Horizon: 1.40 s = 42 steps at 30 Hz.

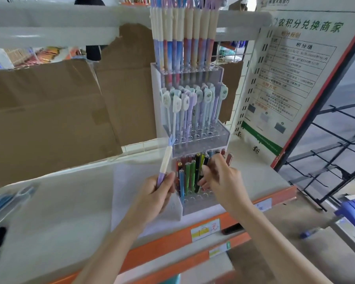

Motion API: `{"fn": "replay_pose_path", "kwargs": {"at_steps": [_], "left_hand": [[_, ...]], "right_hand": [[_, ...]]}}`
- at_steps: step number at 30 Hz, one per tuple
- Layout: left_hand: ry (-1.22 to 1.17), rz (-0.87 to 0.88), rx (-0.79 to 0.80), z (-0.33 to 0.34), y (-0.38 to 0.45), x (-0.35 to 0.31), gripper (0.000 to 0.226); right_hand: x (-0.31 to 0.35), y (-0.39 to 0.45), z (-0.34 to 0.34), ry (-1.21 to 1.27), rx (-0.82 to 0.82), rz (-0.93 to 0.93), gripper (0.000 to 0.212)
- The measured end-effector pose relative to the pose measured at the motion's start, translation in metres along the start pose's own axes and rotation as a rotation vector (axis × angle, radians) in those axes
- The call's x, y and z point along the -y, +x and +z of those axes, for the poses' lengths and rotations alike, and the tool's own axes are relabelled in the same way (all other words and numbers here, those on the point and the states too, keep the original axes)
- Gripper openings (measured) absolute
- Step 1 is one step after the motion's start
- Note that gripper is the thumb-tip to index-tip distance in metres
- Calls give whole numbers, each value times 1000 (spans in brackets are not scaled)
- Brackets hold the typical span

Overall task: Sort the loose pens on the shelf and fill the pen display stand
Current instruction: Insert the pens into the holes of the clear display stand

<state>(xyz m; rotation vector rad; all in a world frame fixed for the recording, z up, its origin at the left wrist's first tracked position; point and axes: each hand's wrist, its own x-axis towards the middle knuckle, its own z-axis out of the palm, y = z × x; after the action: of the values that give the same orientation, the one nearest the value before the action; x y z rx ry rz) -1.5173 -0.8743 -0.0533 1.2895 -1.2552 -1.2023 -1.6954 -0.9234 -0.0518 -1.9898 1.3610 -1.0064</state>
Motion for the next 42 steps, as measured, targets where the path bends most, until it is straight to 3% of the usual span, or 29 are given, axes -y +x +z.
{"fn": "replay_pose_path", "kwargs": {"at_steps": [5, 13, 20, 29, 36, 42], "left_hand": [[-26, -12, -11, 0, -3, 2, 38], [-24, -22, -3, 3, -2, 3, 45], [-24, -37, 4, 5, -1, 1, 46], [-10, -48, -31, 2, -3, -3, 53], [-33, -50, -24, 3, -4, -5, 53], [-43, -44, -13, -1, -6, -5, 43]], "right_hand": [[-11, -4, 10, 6, 33, 114, 29], [-16, -12, 13, -18, 60, -23, 31], [-13, -10, 13, -2, 44, -29, 34], [1, -8, 4, 107, -137, -184, 26], [-1, -3, 12, 52, -53, -158, 30], [-15, -12, 25, -34, 122, -44, 23]]}}
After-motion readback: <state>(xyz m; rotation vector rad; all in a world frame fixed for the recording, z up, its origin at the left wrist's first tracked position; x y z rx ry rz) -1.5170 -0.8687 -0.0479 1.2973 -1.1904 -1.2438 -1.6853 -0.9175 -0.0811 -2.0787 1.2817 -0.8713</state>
